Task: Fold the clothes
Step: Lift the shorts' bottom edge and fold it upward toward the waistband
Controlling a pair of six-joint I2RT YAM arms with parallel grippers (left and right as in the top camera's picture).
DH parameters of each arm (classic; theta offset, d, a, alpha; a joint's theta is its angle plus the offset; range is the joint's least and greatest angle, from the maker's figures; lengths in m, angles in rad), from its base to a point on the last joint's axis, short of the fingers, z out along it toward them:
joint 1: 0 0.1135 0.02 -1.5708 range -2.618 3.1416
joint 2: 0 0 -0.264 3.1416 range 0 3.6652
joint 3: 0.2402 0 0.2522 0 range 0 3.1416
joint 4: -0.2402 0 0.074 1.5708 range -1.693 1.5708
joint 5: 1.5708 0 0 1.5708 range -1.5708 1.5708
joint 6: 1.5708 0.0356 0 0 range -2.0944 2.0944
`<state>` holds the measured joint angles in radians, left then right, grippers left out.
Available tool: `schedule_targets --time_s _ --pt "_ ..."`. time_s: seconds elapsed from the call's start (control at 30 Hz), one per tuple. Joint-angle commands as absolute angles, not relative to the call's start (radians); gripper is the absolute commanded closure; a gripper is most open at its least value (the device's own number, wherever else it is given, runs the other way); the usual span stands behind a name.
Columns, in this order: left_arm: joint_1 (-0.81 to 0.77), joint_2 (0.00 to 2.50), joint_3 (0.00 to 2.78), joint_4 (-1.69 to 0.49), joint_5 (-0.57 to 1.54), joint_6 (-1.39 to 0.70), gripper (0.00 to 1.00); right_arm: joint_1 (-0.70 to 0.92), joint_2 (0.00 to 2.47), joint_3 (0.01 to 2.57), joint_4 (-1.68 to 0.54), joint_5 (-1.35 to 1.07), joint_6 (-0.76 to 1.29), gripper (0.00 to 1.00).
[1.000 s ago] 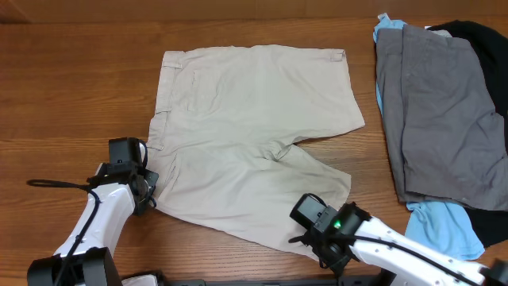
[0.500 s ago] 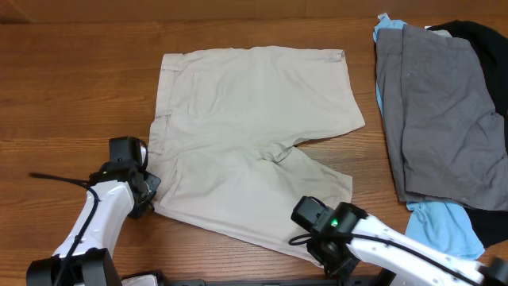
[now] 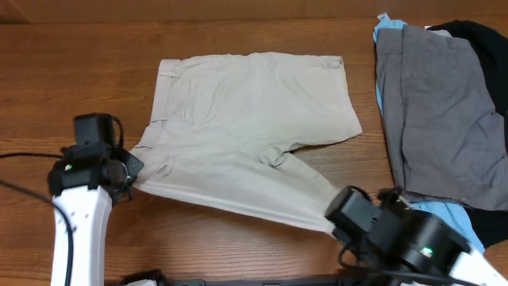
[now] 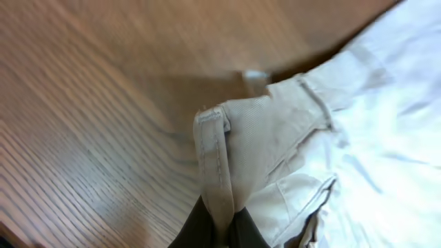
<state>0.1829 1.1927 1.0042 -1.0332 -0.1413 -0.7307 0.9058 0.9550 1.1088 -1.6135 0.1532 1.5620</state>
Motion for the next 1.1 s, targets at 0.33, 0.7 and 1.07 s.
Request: schedule_targets --time_s 0.33,0.7,1.07 --pt "0.196 0.888 1.135 -1.145 -0.213 -0.612 0.96 0.908 0.938 1.322 -1.669 0.305 1.435 0.96" --pt "0.196 0.978 1.135 -1.094 -0.214 -0.614 0.96 0.836 1.130 1.322 -1.446 0.574 1.309 0.96" --pt "0.196 1.123 1.135 -0.908 -0.213 -0.613 0.96 0.466 1.368 1.322 -0.991 0.326 0.858 0.96"
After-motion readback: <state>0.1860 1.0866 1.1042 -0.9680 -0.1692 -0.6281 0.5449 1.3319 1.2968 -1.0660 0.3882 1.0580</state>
